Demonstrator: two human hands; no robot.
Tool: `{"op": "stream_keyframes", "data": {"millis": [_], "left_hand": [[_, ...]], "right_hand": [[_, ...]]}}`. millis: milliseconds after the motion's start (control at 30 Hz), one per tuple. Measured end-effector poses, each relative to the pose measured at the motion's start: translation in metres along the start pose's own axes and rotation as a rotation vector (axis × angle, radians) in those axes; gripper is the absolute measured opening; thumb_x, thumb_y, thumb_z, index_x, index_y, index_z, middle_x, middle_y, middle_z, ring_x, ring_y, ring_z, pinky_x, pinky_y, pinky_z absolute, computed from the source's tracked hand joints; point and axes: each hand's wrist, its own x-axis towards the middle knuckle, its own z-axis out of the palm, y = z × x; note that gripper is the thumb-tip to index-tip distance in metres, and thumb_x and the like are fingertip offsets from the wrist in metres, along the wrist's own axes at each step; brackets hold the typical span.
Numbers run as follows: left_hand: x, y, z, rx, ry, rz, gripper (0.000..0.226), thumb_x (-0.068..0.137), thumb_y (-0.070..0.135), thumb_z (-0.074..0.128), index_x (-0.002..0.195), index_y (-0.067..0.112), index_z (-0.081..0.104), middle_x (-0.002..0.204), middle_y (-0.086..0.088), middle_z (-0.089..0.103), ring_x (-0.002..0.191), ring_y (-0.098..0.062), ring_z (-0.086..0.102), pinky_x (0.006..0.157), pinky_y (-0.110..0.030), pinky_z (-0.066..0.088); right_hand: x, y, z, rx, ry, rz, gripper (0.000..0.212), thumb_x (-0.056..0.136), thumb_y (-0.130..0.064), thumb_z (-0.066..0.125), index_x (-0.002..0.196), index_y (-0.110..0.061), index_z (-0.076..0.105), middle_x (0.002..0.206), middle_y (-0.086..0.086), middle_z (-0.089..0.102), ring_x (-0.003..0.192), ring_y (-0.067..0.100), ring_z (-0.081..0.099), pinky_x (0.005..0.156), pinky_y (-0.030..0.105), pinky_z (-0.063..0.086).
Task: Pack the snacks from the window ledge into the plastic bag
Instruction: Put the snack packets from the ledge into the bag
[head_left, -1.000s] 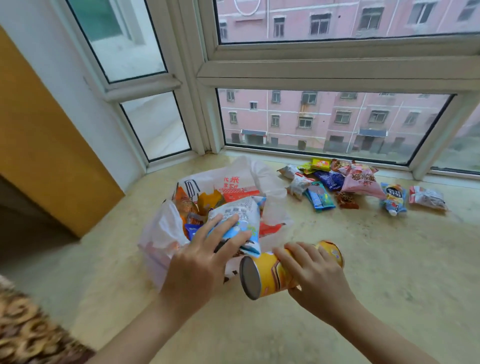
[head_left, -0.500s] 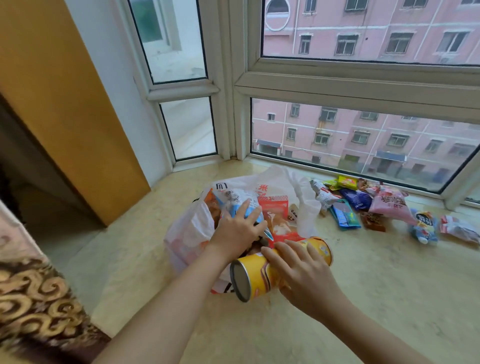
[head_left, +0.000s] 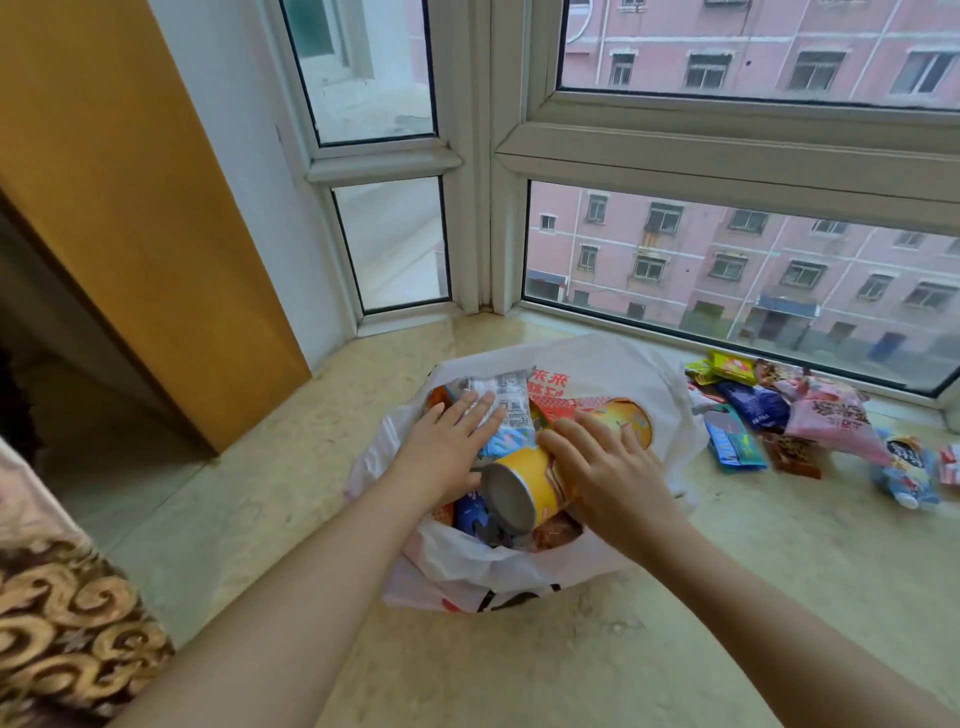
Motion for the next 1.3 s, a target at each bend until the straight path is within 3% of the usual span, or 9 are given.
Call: {"op": "stream_keyframes", "data": {"millis": [200,300,467,667,867,1000,1133,1233,1300], "left_hand": [[0.022,-0.022,-0.003,0.042,-0.05,0.014,0.084,0.089,0.067,0.04,0.153,0.029,0.0,0.161,0.002,-0.005,0.148,-0.017,0.003,0.117,-0.048,0.011],[0.032,-0.029,-0.004,0.058,-0.046,-0.002,0.082,0.088,0.069,0.039,0.153,0.031,0.007,0.162,0.002,0.002,0.148,-0.017,0.008,0.114,-0.049,0.014],[0.046,-0.035,0.001,0.043,-0.106,-0.045,0.084,0.086,0.069,0.044,0.153,0.028,0.013,0.162,0.003,-0.003,0.148,-0.018,0.003,0.113,-0.05,0.012],[0.05,-0.042,-0.004,-0.201,0.009,-0.199,0.112,0.075,0.078,0.048,0.153,0.011,0.004,0.161,-0.007,0.009,0.146,-0.023,0.013,0.117,-0.043,0.015],[0.043,-0.005,-0.014,-0.36,0.286,0.012,0.097,0.074,0.078,0.05,0.151,0.036,0.008,0.15,0.003,0.037,0.129,-0.021,0.045,0.098,-0.039,0.044],[0.035,0.035,-0.013,-0.403,0.236,0.053,0.056,0.085,0.065,0.049,0.127,0.028,0.052,0.103,0.0,0.063,0.093,-0.02,0.061,0.074,-0.036,0.051],[0.025,0.064,-0.007,-0.45,0.247,0.054,0.049,0.086,0.067,0.041,0.093,0.024,0.064,0.075,-0.001,0.063,0.073,-0.018,0.059,0.058,-0.031,0.042],[0.025,0.072,-0.005,-0.303,0.308,-0.019,0.049,0.087,0.063,0.039,0.113,0.028,0.063,0.101,0.0,0.067,0.089,-0.02,0.063,0.07,-0.033,0.05],[0.029,0.076,-0.004,-0.166,0.29,-0.102,0.066,0.089,0.063,0.038,0.141,0.024,0.042,0.147,-0.004,0.041,0.126,-0.028,0.048,0.094,-0.042,0.043]], "right_hand": [[0.037,0.026,0.027,0.187,-0.129,0.188,0.088,0.066,0.003,0.071,0.137,-0.028,0.029,0.142,0.004,0.045,0.136,0.035,0.036,0.072,0.053,0.056],[0.054,0.034,0.042,0.221,-0.183,0.217,0.078,0.083,0.003,0.054,0.148,-0.028,0.022,0.156,-0.001,0.023,0.146,0.027,0.013,0.094,0.05,0.048],[0.079,0.033,0.059,0.281,-0.311,0.362,0.086,0.093,-0.009,0.048,0.149,-0.036,-0.012,0.16,-0.004,-0.011,0.147,0.025,-0.006,0.108,0.055,0.032],[0.075,0.04,0.062,0.226,-0.345,0.364,0.085,0.096,-0.042,0.045,0.145,-0.037,-0.024,0.159,0.001,-0.019,0.147,0.029,-0.005,0.115,0.053,0.02],[0.049,0.037,0.055,0.199,-0.25,0.404,0.078,0.093,-0.043,0.049,0.15,-0.038,-0.005,0.16,0.003,-0.006,0.143,0.03,0.018,0.101,0.044,0.038],[0.043,0.026,0.053,0.708,-0.029,0.71,0.054,0.092,-0.006,0.042,0.145,-0.021,0.038,0.152,0.007,0.032,0.134,0.024,0.037,0.1,0.03,0.035],[0.042,0.027,0.045,1.084,0.034,0.709,0.036,0.096,-0.009,0.044,0.126,-0.02,0.061,0.139,-0.001,0.049,0.126,0.008,0.043,0.106,0.029,0.036],[0.038,0.028,0.047,0.931,-0.075,0.583,0.036,0.098,-0.027,0.043,0.132,-0.033,0.054,0.153,-0.004,0.033,0.136,0.012,0.035,0.109,0.038,0.034],[0.032,0.029,0.049,0.821,-0.12,0.518,0.041,0.1,-0.036,0.038,0.141,-0.036,0.043,0.158,-0.006,0.02,0.141,0.014,0.028,0.109,0.036,0.031]]}}
